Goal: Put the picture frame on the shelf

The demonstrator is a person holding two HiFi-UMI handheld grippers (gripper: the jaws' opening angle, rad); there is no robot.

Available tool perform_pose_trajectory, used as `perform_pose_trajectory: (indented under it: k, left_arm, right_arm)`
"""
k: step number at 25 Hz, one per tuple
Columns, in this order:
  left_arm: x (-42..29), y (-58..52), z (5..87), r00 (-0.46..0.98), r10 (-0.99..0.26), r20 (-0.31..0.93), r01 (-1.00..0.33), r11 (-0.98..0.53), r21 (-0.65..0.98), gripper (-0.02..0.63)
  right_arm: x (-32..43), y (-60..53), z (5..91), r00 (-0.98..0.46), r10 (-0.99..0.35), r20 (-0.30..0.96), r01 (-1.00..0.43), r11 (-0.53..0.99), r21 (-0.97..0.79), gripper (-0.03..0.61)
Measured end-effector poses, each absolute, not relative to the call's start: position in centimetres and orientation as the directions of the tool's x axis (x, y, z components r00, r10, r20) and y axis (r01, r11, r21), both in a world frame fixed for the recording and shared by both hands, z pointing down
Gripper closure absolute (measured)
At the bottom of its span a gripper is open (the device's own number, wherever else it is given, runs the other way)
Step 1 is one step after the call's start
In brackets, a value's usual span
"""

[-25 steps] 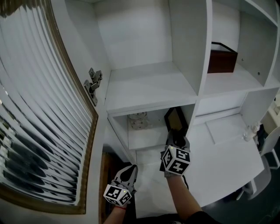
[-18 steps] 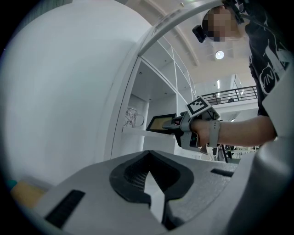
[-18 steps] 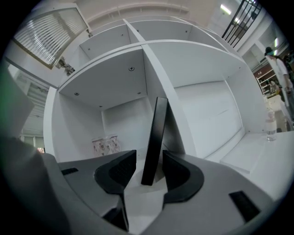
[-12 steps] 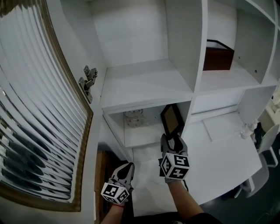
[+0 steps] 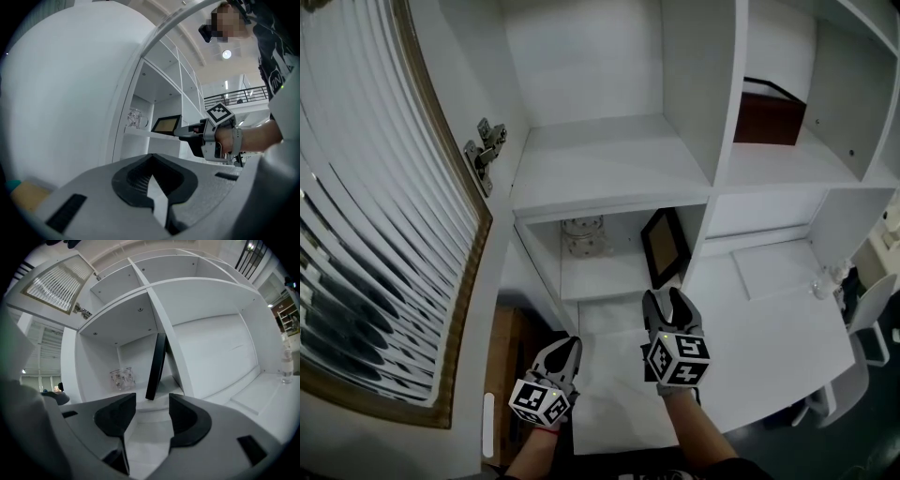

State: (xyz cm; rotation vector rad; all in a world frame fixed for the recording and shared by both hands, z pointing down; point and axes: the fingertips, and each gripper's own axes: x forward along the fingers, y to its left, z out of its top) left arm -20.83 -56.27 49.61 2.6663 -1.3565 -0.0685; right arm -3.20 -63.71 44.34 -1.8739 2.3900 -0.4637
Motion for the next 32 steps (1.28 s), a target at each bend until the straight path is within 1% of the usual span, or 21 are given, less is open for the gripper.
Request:
perform_pose_trajectory:
  k: [9,11,15,17,24,32]
  left_arm:
    - [-21.9,-56.0,49.7,0.521,-0.854,0.010,-0.844,-0.513,0.156,0.610]
    - [-22.0,-55.8,49.8,0.508,-0.861,0.008,-0.851,-0.500,0.158,0.609]
    - [-22.0,-55.3,50.0,0.485,-0.874,0.005,-0.863,-0.478,0.162,0.609]
    - [-21.9,-55.0,50.1,0.475,-0.880,0.005,-0.869,-0.468,0.164,0.609]
    - [-21.4,-53.9,50.4,0.442,-0.897,0.003,-0.885,-0.435,0.165,0.609]
    - [-20.5,-52.5,50.7,0.415,-0.910,-0.003,-0.897,-0.410,0.167,0.609]
  right_arm:
    - [-2.4,-61.4,46.6,-0.314,-0.932,0.182,-0.943,0.285,-0.170,0.389]
    - [-2.1,-60.9,47.1,-0.320,-0.928,0.190,-0.944,0.294,-0.151,0.431]
    - [-1.4,-59.9,48.0,-0.339,-0.920,0.198,-0.939,0.317,-0.132,0.538]
    - [-1.1,-59.4,48.4,-0.359,-0.911,0.202,-0.932,0.338,-0.132,0.560]
    - [0.1,-57.5,49.4,-0.421,-0.884,0.203,-0.906,0.404,-0.125,0.571]
    - [1.1,-55.7,50.8,-0.460,-0.861,0.218,-0.888,0.437,-0.146,0.572]
